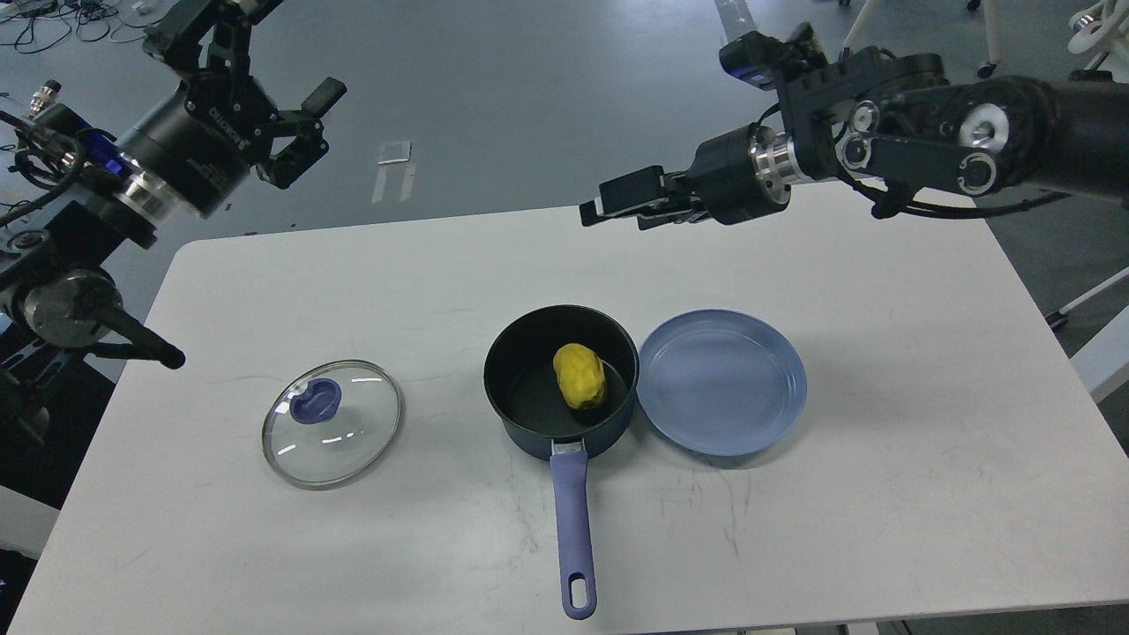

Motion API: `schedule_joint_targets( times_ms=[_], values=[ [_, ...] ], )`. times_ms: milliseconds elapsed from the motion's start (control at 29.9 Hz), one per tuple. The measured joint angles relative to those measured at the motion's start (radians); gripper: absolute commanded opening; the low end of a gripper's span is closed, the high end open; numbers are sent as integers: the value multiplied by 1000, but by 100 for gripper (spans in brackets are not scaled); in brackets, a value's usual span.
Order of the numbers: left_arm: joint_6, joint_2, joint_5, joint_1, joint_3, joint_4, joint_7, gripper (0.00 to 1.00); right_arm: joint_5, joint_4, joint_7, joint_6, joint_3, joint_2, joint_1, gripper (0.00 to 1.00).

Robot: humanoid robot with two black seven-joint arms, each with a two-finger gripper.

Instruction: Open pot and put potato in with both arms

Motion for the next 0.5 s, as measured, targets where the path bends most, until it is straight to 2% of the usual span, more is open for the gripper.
schedule_joint_targets(
  times_ms=[134,234,368,502],
  values=[
    [0,-7,0,33,-22,1,-3,98,159,0,0,0,172,-132,-164,96],
    [0,-15,0,57,-42,1,-4,98,225,-2,0,0,306,-185,-299,96],
    [-1,-32,-1,101,-73,1,-6,98,287,-6,0,0,506,-214,-495,96],
    [-1,-58,-2,144,-108,2,-8,98,372,-13,0,-1,647,-215,-616,96]
  ],
)
